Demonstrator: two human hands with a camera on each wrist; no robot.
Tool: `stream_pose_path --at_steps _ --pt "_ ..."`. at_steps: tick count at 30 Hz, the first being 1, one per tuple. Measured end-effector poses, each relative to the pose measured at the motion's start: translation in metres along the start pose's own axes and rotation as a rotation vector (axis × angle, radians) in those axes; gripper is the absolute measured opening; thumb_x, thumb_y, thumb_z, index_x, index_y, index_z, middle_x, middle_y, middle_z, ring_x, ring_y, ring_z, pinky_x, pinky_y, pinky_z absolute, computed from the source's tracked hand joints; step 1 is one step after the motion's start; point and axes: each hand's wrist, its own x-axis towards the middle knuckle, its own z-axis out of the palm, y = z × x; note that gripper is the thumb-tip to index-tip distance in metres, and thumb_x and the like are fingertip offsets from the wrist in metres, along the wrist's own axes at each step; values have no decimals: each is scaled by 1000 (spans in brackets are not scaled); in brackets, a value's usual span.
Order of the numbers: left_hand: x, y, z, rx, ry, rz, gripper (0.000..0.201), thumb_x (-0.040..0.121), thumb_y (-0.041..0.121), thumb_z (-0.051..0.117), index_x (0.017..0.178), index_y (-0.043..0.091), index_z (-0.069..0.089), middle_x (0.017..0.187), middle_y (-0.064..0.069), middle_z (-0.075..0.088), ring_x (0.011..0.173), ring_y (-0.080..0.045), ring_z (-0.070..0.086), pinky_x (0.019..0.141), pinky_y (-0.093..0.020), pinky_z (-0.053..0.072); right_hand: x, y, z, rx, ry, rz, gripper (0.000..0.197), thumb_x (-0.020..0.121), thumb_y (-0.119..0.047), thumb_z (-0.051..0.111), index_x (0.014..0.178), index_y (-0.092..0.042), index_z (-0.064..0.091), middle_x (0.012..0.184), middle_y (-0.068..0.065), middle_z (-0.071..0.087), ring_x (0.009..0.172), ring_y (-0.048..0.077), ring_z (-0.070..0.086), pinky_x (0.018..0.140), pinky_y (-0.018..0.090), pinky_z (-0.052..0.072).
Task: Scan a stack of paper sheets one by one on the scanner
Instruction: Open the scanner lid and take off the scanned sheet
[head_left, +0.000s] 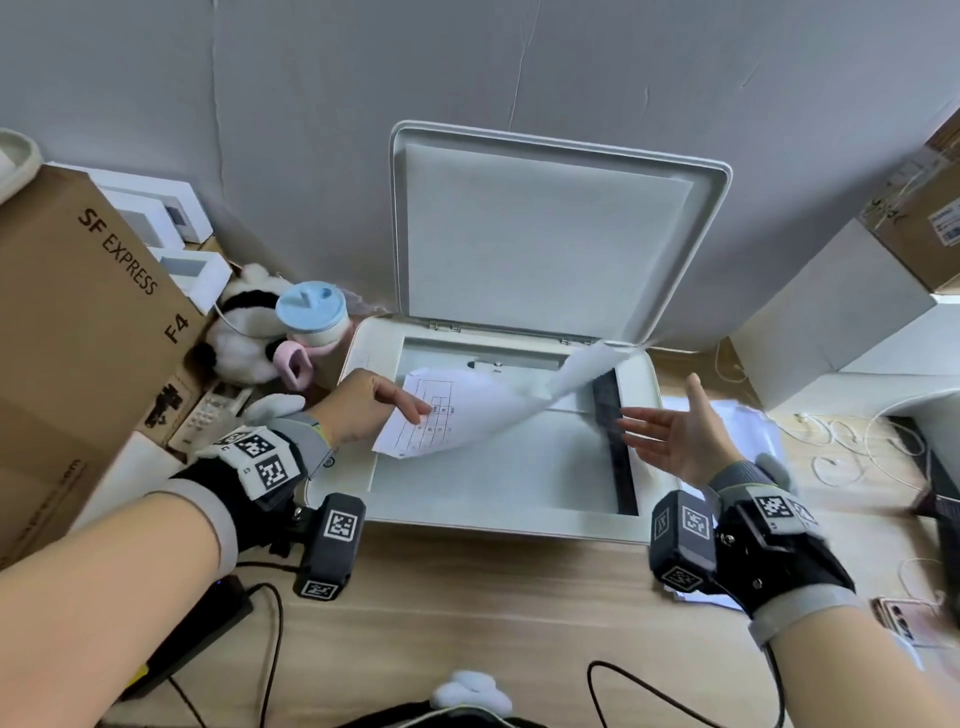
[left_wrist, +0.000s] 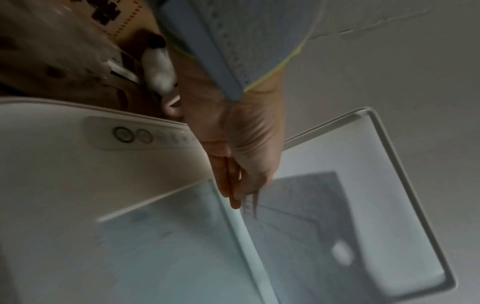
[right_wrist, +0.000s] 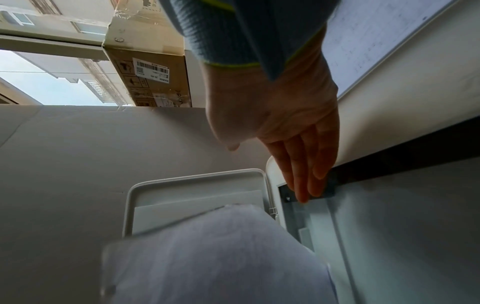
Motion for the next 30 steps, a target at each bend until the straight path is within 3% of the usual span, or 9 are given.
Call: stream_pose_path --at_steps 4,6,9,12,16,19,23,27,30 --pt "-10 -6 4 17 8 -5 56 84 -16 45 61 25 75 75 21 71 85 9 65 97 -19 44 0 13 -1 -10 -21 12 86 87 -73 15 98 -2 62 74 9 71 65 20 68 57 28 46" --pt "-14 -5 7 2 22 -27 51 85 -16 38 80 18 75 84 15 71 83 9 63 92 -14 46 -2 17 0 -45 -40 12 82 91 -67 19 95 1 64 74 12 71 63 22 68 57 29 46" --pt "-17 0 10 -137 66 -96 44 90 -11 35 92 13 71 108 -5 67 104 -12 63 94 -23 48 -8 23 5 -74 38 -50 48 94 -46 42 93 -3 63 74 10 63 63 22 57 53 27 42" --pt "-16 -1 12 -200 178 -86 37 89 -6 45 104 21 64 130 -9 57 114 -20 55 96 -34 44 -7 31 6 -157 105 -72 30 67 -24 71 87 -5 60 72 8 43 59 20 41 52 26 36" --pt "-16 -3 18 -142 221 -63 71 83 -11 52 141 25 35 145 -9 39 124 -20 44 76 -21 47 -17 39 8 -283 -1 1 11 83 -12 62 87 -1 62 82 15 51 70 27 51 63 30 46" --pt "-14 0 25 -98 150 -67 79 84 -15 46 146 29 24 147 -11 38 89 -12 55 57 -16 44 -24 42 14 -338 55 -47 20 89 -25 60 92 -6 63 82 11 60 74 27 58 66 31 46" --pt "-11 9 30 -104 74 -41 82 84 -16 45 148 31 20 148 -14 38 84 -10 56 56 -16 42 -28 43 17 -351 104 -99 23 92 -22 57 98 0 62 84 11 61 73 26 57 64 30 44" --pt "-3 25 39 -213 166 -21 80 85 -10 50 147 32 22 146 -11 36 124 -31 50 65 -20 44 -38 49 -3 -293 239 -255 16 94 -12 53 78 -7 57 72 8 54 56 12 52 45 12 40" --pt "7 34 48 -385 239 -32 68 89 -4 52 143 29 30 138 -9 40 108 -29 62 70 -24 50 -39 57 -33 28 459 -369 18 95 -11 50 78 -16 52 76 3 50 63 9 50 52 11 42"
